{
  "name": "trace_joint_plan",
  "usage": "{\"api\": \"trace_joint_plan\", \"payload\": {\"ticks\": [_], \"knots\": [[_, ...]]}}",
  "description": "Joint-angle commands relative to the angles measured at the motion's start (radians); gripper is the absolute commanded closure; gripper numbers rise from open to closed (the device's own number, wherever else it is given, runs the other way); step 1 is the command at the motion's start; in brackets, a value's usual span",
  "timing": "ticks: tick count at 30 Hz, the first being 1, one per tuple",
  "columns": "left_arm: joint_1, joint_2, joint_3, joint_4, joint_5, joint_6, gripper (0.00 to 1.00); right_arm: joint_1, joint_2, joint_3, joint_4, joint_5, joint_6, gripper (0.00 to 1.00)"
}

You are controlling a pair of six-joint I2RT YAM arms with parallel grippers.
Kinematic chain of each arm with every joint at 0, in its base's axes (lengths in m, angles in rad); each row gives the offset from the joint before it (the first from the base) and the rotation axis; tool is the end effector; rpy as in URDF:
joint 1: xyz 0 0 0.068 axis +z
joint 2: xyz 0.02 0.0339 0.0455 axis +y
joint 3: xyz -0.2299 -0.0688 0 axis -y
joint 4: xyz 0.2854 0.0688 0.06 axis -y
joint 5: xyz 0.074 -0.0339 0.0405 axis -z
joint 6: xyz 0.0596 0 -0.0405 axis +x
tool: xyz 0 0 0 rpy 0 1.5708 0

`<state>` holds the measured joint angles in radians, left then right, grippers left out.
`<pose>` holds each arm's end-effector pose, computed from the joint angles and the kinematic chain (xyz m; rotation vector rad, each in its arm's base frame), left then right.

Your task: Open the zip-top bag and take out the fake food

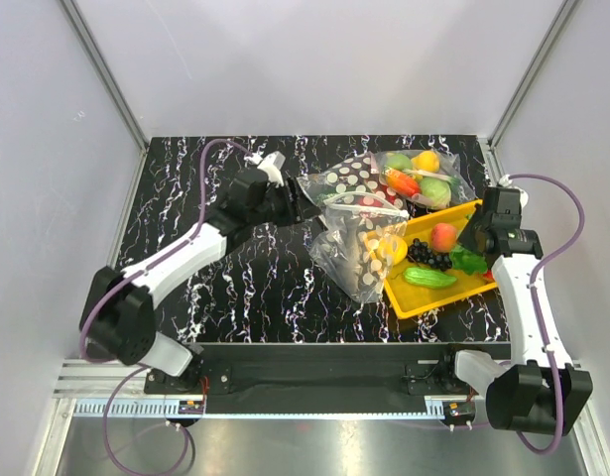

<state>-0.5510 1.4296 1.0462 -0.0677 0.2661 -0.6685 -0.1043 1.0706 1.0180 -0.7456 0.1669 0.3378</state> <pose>0.3267 -0.2192 0.2327 0.0540 2.1646 -1.0112 0.2880 -0.0401 0.2651 0.5945 2.2802 -0.0841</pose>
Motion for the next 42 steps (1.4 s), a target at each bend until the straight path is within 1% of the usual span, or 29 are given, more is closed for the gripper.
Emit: {"api": "trace_joint_plan", "payload": {"ticks": [1,3,7,10,13,16,20,21,23,24,27,31,33,37,38,42], "knots": [[-0.006,0.089,0.095,0.104,0.081,-0.143,0.44,-0.006,0.005,-0.033,0.069,0.011,0.021,1.0],[-0.01,0.127,0.13,0.1,0.088,-0.187,0.42,-0.006,0.008,-0.047,0.075,0.016,0.021,1.0],[-0.03,0.218,0.228,0.072,0.082,-0.223,0.37,-0.006,0.006,-0.085,0.075,0.008,0.023,1.0],[-0.047,0.259,0.271,0.071,0.073,-0.253,0.32,-0.006,-0.008,-0.111,0.084,-0.016,0.032,1.0],[-0.063,0.293,0.291,0.069,0.068,-0.286,0.3,-0.006,-0.009,-0.121,0.094,-0.038,0.038,0.99],[-0.078,0.322,0.325,0.029,0.071,-0.29,0.29,-0.006,-0.011,-0.118,0.098,-0.049,0.035,0.97],[-0.092,0.336,0.339,-0.004,0.078,-0.292,0.28,-0.006,-0.017,-0.113,0.103,-0.041,0.015,0.87],[-0.096,0.341,0.341,-0.006,0.079,-0.298,0.27,-0.006,-0.02,-0.113,0.104,-0.041,0.014,0.8],[-0.101,0.354,0.344,-0.011,0.087,-0.305,0.26,-0.006,-0.024,-0.119,0.106,-0.037,0.009,0.72],[-0.105,0.357,0.348,-0.009,0.09,-0.312,0.26,-0.006,-0.031,-0.121,0.104,-0.038,0.007,0.61],[-0.119,0.374,0.356,-0.015,0.09,-0.321,0.26,-0.006,-0.05,-0.113,0.092,-0.033,-0.005,0.51],[-0.124,0.394,0.357,0.002,0.087,-0.35,0.25,-0.006,-0.072,-0.075,0.075,-0.024,-0.028,0.46],[-0.125,0.388,0.344,0.022,0.058,-0.376,0.25,-0.006,-0.083,-0.059,0.068,-0.026,-0.033,0.46],[-0.127,0.35,0.33,0.046,-0.016,-0.399,0.24,-0.006,-0.101,-0.019,0.063,-0.049,-0.051,0.42],[-0.127,0.348,0.346,0.036,-0.03,-0.399,0.23,-0.006,-0.106,-0.013,0.068,-0.058,-0.063,0.39],[-0.127,0.359,0.359,0.014,-0.057,-0.428,0.21,-0.003,-0.104,0.011,0.097,-0.128,-0.08,0.31]]}}
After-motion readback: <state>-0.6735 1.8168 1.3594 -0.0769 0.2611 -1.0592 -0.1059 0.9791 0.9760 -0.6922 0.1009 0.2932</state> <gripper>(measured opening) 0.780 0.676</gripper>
